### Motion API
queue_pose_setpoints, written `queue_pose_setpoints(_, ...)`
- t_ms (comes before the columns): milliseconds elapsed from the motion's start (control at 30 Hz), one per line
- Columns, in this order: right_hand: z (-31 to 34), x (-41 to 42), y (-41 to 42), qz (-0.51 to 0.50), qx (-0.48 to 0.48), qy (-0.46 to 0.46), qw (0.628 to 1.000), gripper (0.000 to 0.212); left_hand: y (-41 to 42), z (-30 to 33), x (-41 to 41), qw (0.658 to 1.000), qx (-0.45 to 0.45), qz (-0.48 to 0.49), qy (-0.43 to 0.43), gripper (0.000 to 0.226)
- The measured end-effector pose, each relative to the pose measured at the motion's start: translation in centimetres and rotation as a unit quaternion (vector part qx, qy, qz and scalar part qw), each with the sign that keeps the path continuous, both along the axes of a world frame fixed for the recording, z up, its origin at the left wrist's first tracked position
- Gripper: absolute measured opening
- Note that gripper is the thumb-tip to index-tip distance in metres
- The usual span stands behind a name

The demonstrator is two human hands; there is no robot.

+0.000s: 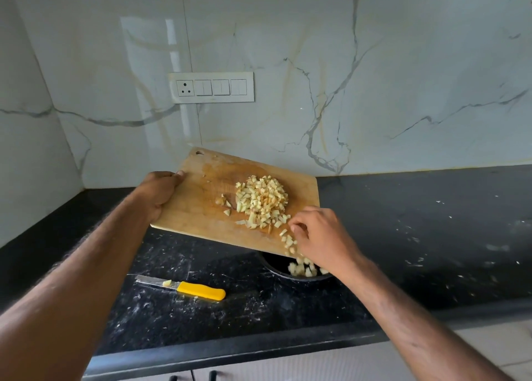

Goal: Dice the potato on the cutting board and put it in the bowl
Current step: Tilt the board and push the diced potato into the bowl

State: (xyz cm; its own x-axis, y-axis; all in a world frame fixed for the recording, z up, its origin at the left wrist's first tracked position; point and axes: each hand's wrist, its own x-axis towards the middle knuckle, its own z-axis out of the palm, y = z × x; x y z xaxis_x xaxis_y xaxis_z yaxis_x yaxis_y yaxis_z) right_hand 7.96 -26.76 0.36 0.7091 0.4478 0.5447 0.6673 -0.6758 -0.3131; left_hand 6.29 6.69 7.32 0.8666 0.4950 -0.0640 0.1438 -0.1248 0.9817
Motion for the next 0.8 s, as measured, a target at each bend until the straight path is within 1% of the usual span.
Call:
queue_pose_setpoints(67,0.4,0.3,0.7,-0.007,0.015,-0.013,1.0,0.022,-0.2,0.0,-0.2,1.0,0.004,0.003,-0.004,0.022)
queue_pose_setpoints(133,0.3,0.5,1.3,-0.013,-0.004,-0.019,1.0,0.026,-0.3,0.0,-0.2,1.0,0.002,0.001,-0.002,0.025)
queue_pose_setpoints(200,0.0,0.3,1.5,-0.013,-0.017,-0.027,0.999,0.023,-0.4,0.1,-0.2,1.0,0.006,0.001,0.002,0.03)
queue_pose_setpoints(333,0.0,0.1,1.4,0.005,0.032,-0.011,0.999,0.012,-0.4,0.1,0.1,1.0,0.013,0.005,-0.001,0.03)
queue_pose_setpoints(433,-0.1,0.1,1.9,0.042,0.014,-0.004,0.999,0.028,-0.6,0.1,0.2,1.0,0.011,0.006,-0.001,0.033)
queue_pose_setpoints(467,-0.1,-0.1,2.2,0.044,0.001,-0.012,0.999,0.028,-0.6,0.2,0.2,1.0,0.012,0.006,0.001,0.035)
queue_pose_setpoints(567,-0.3,-0.4,2.5,0.03,-0.004,-0.037,0.999,0.018,-0.4,0.0,0.2,1.0,0.014,0.003,0.008,0.039)
queue_pose_setpoints(633,-0.3,-0.4,2.7,0.031,0.004,-0.047,0.998,0.02,-0.3,-0.1,0.2,1.0,0.014,0.001,0.011,0.039)
queue_pose_setpoints(700,-0.3,-0.5,2.9,0.045,-0.013,-0.053,0.997,0.021,-0.3,-0.1,0.2,1.0,0.015,0.0,0.014,0.038)
queue_pose_setpoints(800,0.0,-0.8,2.5,0.056,-0.043,-0.041,0.997,0.013,-0.1,-0.1,0.2,1.0,0.012,0.002,0.008,0.036)
